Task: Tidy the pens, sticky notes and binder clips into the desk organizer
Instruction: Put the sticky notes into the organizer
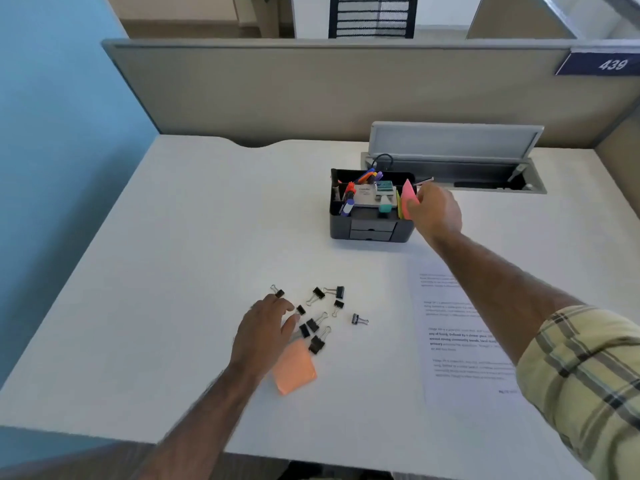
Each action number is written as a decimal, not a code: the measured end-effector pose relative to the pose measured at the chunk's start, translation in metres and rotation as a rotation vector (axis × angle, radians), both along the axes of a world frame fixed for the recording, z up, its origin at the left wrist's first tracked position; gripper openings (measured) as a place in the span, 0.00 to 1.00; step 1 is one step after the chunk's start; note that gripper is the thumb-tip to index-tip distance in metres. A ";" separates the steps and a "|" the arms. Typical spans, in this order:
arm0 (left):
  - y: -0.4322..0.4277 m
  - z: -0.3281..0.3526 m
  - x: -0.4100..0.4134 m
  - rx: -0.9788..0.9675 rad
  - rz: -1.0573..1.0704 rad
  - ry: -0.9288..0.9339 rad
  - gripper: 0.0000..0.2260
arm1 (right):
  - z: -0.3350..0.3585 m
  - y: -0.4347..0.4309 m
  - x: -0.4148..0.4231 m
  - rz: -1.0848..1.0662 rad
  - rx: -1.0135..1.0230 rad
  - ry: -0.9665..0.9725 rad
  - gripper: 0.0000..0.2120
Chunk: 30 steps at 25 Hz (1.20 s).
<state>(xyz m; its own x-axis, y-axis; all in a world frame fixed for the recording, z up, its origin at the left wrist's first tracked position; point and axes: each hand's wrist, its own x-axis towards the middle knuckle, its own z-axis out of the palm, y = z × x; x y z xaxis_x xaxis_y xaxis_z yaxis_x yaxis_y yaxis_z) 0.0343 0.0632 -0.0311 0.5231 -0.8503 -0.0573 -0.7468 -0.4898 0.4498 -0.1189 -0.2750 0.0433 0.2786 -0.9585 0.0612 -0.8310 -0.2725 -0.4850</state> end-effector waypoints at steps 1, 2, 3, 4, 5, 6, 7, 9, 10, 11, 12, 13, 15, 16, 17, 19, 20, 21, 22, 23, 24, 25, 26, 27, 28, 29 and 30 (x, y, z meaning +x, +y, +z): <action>0.018 -0.003 -0.002 0.040 0.017 -0.013 0.10 | -0.003 0.002 -0.001 0.008 0.003 0.013 0.15; 0.033 -0.005 -0.005 0.069 0.032 -0.022 0.12 | -0.004 0.002 -0.001 0.011 0.008 0.014 0.13; 0.047 -0.008 -0.009 0.086 0.046 -0.029 0.13 | -0.004 0.003 -0.002 0.008 0.019 -0.011 0.13; 0.058 -0.010 -0.014 0.091 0.054 -0.035 0.15 | -0.003 0.002 -0.001 0.002 0.030 -0.048 0.13; 0.067 -0.013 -0.018 0.090 0.058 -0.037 0.16 | -0.002 0.002 0.000 -0.003 0.041 -0.075 0.14; 0.072 -0.016 -0.022 0.098 0.057 -0.036 0.18 | -0.001 0.003 0.002 -0.008 0.050 -0.087 0.15; 0.074 -0.018 -0.025 0.120 0.049 -0.040 0.19 | -0.001 0.005 0.004 -0.011 0.054 -0.091 0.15; 0.073 -0.022 -0.030 0.209 0.027 -0.076 0.21 | -0.003 0.013 0.006 -0.011 0.040 -0.101 0.13; 0.070 -0.023 -0.032 0.251 0.023 -0.107 0.22 | -0.004 0.018 0.007 -0.009 0.031 -0.121 0.11; 0.067 -0.023 -0.034 0.279 0.024 -0.134 0.23 | -0.005 0.025 0.008 -0.003 0.024 -0.151 0.10; 0.065 -0.023 -0.036 0.294 0.029 -0.151 0.23 | -0.006 0.032 0.008 0.006 0.014 -0.182 0.09; 0.063 -0.023 -0.037 0.299 0.039 -0.161 0.23 | -0.007 0.039 0.008 0.018 0.001 -0.210 0.08; 0.060 -0.022 -0.037 0.305 0.064 -0.155 0.24 | -0.007 0.052 0.006 0.034 -0.019 -0.249 0.07; 0.059 -0.021 -0.036 0.306 0.078 -0.135 0.24 | -0.006 0.058 0.005 0.044 -0.027 -0.262 0.07; 0.057 -0.020 -0.035 0.300 0.094 -0.106 0.23 | -0.006 0.064 0.003 0.060 -0.032 -0.271 0.06; 0.053 -0.017 -0.032 0.283 0.114 -0.060 0.21 | -0.006 0.079 0.000 0.103 -0.033 -0.286 0.07; 0.051 -0.015 -0.031 0.278 0.114 -0.049 0.18 | -0.006 0.086 -0.001 0.126 -0.028 -0.291 0.07; 0.049 -0.013 -0.029 0.272 0.112 -0.029 0.15 | -0.005 0.093 -0.002 0.150 -0.021 -0.293 0.06; 0.048 -0.012 -0.027 0.260 0.123 0.019 0.12 | -0.006 0.100 -0.003 0.174 -0.011 -0.293 0.06; 0.047 -0.010 -0.024 0.245 0.145 0.088 0.10 | -0.006 0.106 -0.004 0.196 0.000 -0.294 0.06; 0.046 -0.007 -0.020 0.232 0.170 0.163 0.10 | -0.006 0.113 -0.005 0.217 0.012 -0.293 0.07; 0.043 -0.003 -0.016 0.211 0.180 0.234 0.10 | -0.007 0.119 -0.005 0.236 0.024 -0.290 0.07; 0.040 0.002 -0.012 0.177 0.175 0.296 0.09 | -0.007 0.124 -0.006 0.254 0.036 -0.282 0.07; 0.034 0.009 -0.008 0.128 0.166 0.350 0.09 | -0.008 0.129 -0.005 0.271 0.055 -0.272 0.07; 0.027 0.018 -0.005 0.068 0.162 0.393 0.09 | -0.008 0.133 -0.004 0.294 0.086 -0.263 0.07; 0.018 0.029 -0.002 0.010 0.167 0.427 0.09 | -0.008 0.135 -0.003 0.327 0.129 -0.254 0.06; 0.007 0.040 0.000 -0.041 0.172 0.454 0.08 | -0.006 0.137 -0.001 0.370 0.184 -0.247 0.06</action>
<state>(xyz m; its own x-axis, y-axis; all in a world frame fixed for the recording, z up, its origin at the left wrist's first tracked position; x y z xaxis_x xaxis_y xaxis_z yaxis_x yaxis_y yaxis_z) 0.0346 0.0706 0.0086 0.5858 -0.7604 -0.2805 -0.3804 -0.5636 0.7333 -0.1195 -0.1377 0.0371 0.6011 -0.7991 0.0069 -0.5485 -0.4188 -0.7237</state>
